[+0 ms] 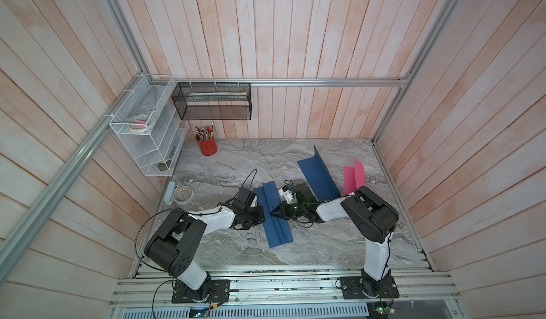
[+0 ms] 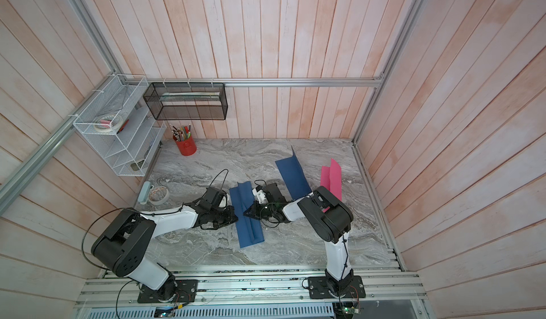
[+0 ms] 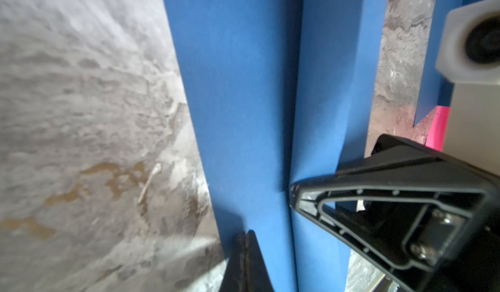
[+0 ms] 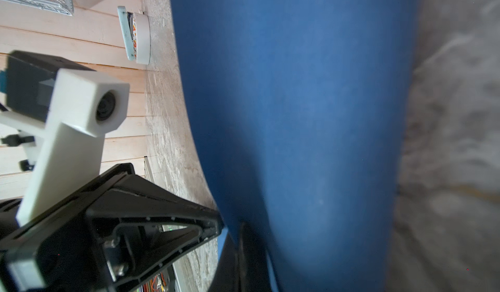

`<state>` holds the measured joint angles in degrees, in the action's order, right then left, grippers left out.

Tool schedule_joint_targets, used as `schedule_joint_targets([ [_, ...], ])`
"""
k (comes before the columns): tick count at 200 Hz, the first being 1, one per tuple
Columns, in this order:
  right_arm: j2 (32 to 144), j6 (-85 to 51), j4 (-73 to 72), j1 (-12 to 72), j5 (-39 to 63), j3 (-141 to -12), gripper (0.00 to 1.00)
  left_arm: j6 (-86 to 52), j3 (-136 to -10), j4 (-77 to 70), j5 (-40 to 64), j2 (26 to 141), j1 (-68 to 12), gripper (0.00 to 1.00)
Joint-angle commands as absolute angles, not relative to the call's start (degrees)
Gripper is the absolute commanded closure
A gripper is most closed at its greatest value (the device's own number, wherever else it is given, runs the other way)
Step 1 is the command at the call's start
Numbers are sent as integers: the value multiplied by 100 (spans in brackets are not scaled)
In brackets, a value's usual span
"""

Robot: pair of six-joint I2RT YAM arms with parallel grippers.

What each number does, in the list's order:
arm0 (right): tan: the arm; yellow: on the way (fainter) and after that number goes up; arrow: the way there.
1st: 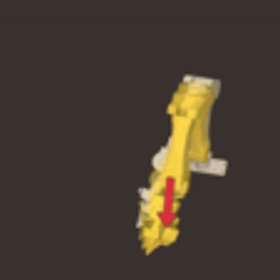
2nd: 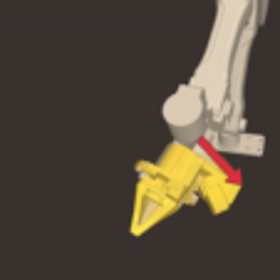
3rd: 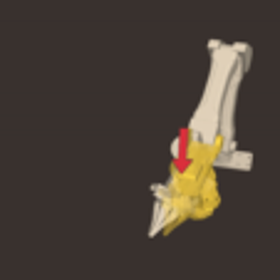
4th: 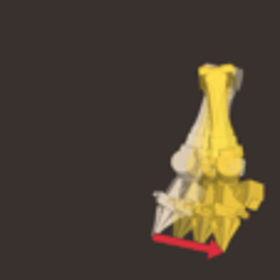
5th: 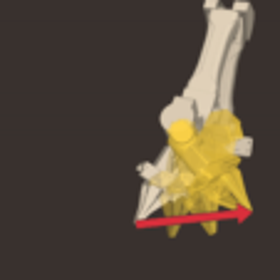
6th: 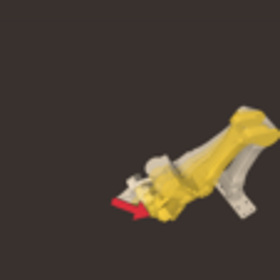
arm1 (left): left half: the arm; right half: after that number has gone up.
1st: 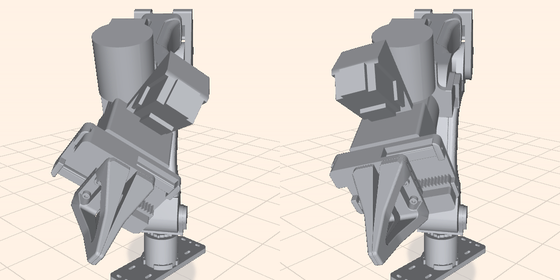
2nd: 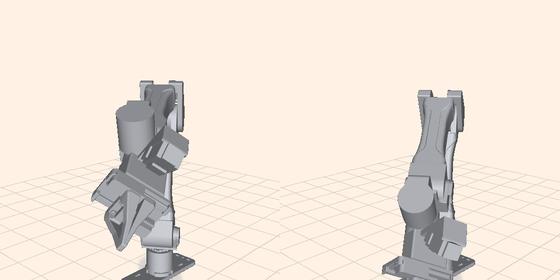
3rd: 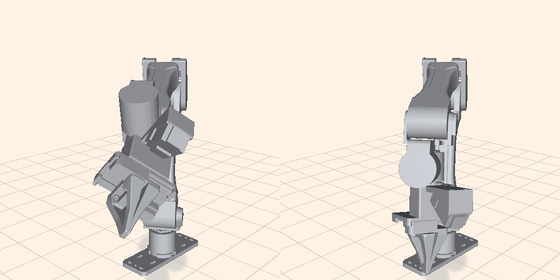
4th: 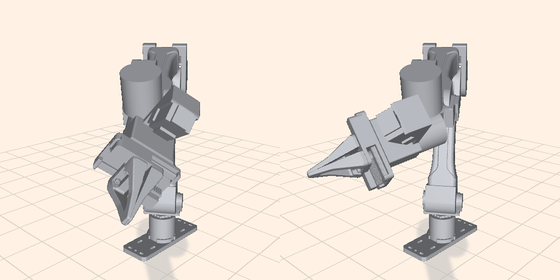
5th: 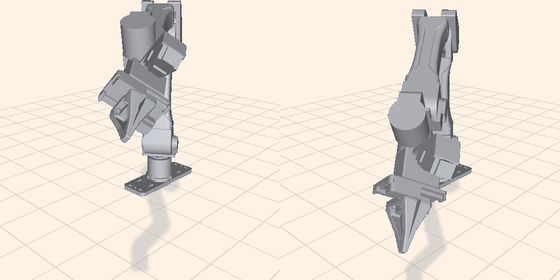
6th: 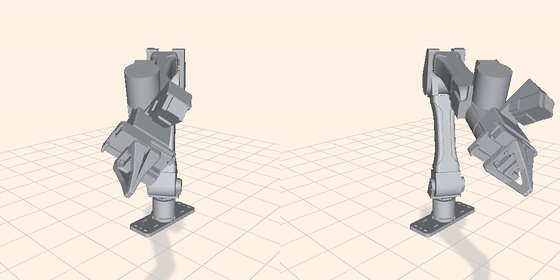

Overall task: Fold the rectangular paper in half along the long edge
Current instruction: Fold the paper at the center of the board.

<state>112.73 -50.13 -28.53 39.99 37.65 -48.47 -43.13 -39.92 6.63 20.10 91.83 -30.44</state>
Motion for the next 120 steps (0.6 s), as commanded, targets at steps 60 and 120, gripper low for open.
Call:
schedule_joint_targets([
  [60, 11424, -4856, -2509, 4129, 3848, -5159, 100, -4368, -3733, 468, 2014, 9438, -3045, 100],
  [120, 11615, -4852, -2505, 4140, 3817, -5264, 100, -4342, -3759, 439, 2065, 9519, -3049, 100],
])
